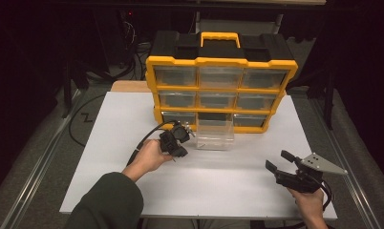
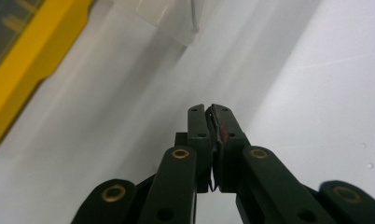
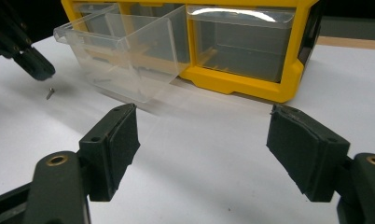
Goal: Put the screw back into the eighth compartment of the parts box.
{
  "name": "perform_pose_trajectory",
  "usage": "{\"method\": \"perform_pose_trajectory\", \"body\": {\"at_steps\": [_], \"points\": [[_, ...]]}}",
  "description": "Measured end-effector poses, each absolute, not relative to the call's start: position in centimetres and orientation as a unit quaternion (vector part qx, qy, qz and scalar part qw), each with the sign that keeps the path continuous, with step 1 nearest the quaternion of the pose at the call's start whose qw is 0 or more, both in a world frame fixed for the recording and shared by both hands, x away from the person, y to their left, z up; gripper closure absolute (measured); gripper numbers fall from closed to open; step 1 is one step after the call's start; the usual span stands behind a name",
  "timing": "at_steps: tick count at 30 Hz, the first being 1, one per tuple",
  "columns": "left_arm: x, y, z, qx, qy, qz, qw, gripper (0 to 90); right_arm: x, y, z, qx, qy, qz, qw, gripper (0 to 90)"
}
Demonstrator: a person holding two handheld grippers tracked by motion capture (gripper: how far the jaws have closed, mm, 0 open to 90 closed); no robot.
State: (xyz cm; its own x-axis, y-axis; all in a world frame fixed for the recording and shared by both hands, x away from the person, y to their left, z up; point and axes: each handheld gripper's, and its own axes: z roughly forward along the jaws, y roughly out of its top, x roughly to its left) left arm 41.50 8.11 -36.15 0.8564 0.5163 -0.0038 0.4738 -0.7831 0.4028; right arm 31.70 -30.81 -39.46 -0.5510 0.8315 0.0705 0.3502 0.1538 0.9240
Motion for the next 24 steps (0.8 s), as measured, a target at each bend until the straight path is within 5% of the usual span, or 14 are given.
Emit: {"method": "perform_pose_trajectory", "body": {"at_steps": [24], "points": [[42.3,6.7,-31.2,0.94,0.245,0.055,0.232,87.1,31.5,-30.9,-39.3,0.413,0.714,0.512,0.239,26.3]]}}
